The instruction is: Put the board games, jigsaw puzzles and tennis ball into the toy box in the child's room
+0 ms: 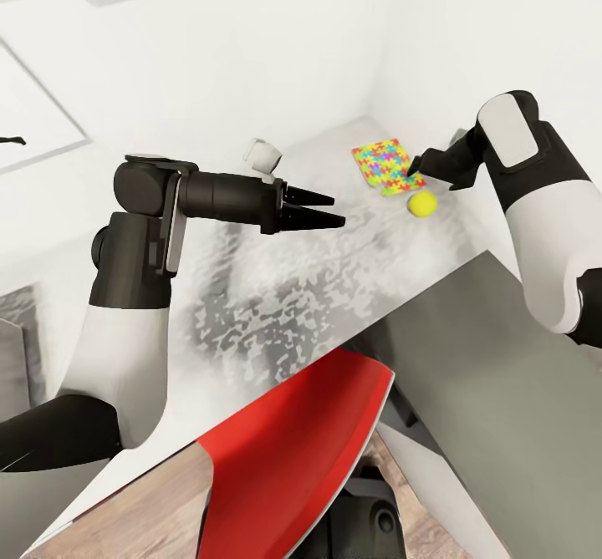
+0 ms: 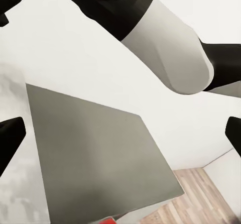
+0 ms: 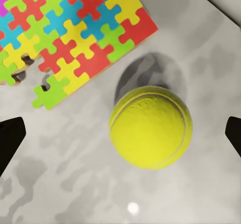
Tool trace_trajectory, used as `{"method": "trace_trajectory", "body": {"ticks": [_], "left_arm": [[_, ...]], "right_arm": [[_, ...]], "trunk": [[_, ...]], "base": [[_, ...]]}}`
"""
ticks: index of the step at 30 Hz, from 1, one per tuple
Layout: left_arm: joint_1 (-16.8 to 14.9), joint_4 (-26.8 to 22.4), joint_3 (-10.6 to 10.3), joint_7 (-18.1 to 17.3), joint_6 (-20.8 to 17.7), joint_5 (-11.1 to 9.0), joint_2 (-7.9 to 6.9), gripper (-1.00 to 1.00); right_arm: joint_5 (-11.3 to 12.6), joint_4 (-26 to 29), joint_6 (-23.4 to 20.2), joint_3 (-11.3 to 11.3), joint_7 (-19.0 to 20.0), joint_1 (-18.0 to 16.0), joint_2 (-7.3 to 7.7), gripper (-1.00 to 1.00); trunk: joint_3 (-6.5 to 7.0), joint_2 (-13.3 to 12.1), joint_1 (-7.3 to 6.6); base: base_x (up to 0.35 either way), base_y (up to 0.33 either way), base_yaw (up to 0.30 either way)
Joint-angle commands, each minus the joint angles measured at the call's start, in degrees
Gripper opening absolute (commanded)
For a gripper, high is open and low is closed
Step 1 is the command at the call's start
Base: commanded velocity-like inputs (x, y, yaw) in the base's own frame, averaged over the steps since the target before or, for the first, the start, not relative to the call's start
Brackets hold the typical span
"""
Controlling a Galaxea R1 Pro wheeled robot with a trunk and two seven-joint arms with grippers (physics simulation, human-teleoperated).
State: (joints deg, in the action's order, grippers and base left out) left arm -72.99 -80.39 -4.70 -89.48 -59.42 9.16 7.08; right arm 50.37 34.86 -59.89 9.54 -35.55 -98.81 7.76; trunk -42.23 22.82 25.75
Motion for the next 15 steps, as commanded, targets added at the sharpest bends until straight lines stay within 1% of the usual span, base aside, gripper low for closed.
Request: {"method": "trace_trajectory", "body": {"ticks": [1, 10, 15], "left_arm": [[-0.05, -0.03, 0.04, -0.52, -0.58, 0.60, 0.04, 1.00], [-0.05, -0.30, 0.10, -0.52, -0.58, 0.60, 0.02, 1.00], [-0.05, -1.98, 0.21, -0.52, -0.58, 0.55, 0.04, 1.00]], "right_arm": [[0.60, 0.04, -0.11, 0.40, -0.49, -0.05, 0.10, 1.00], [0.55, 0.03, -0.11, 0.40, -0.49, -0.07, 0.26, 1.00], [0.54, 0.03, -0.11, 0.40, -0.49, -0.07, 0.31, 1.00]], "trunk": [[-0.17, 0.10, 0.03], [-1.03, 0.10, 0.03], [-1.50, 0.10, 0.03]], "base": [[0.000, 0.000, 0.000], [0.000, 0.000, 0.000], [0.000, 0.000, 0.000]]}}
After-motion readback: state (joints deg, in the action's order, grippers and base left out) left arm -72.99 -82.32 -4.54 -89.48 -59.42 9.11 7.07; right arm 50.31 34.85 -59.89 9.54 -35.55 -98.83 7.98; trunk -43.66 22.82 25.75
